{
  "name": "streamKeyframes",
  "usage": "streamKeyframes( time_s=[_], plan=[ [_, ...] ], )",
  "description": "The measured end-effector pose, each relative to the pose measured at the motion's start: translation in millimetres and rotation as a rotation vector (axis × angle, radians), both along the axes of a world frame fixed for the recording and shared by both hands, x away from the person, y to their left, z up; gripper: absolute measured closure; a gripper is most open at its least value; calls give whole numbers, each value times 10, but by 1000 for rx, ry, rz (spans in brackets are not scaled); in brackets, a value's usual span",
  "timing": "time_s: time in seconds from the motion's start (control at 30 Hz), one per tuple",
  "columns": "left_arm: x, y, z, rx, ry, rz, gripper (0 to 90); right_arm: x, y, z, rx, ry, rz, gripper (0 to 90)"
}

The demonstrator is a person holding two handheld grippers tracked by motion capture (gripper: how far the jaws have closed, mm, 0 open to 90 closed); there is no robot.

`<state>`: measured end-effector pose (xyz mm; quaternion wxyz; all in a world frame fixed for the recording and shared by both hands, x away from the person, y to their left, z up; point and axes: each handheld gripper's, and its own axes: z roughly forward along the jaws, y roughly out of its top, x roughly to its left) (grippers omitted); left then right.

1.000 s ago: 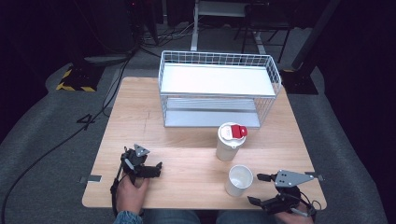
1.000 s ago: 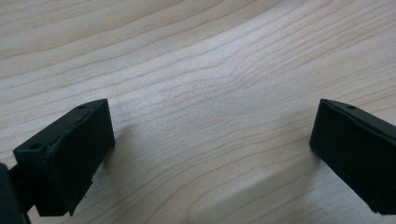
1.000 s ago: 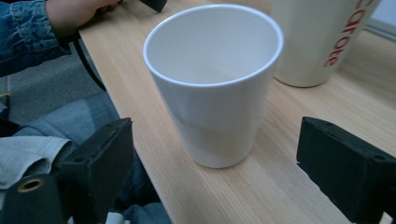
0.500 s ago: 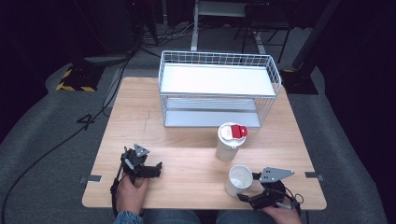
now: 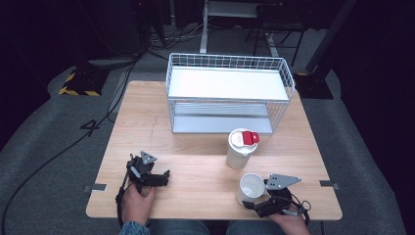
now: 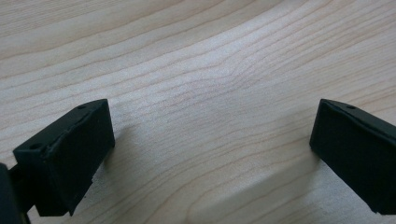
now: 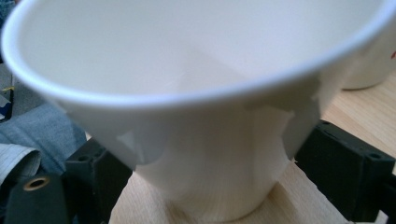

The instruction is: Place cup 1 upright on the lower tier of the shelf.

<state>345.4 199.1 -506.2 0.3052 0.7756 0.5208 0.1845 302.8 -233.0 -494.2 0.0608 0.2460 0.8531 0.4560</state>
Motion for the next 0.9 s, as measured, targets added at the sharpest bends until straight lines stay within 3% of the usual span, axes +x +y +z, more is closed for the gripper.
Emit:
streamKeyframes(
  time_s=[0.43, 0.9],
  plan=[
    [0, 0, 0, 0, 0, 0, 4, -18, 43, -10, 21, -49, 3, 211],
    [0, 0, 0, 0, 0, 0, 4, -28, 41, 14, 19, -53, 7, 226]
  ],
)
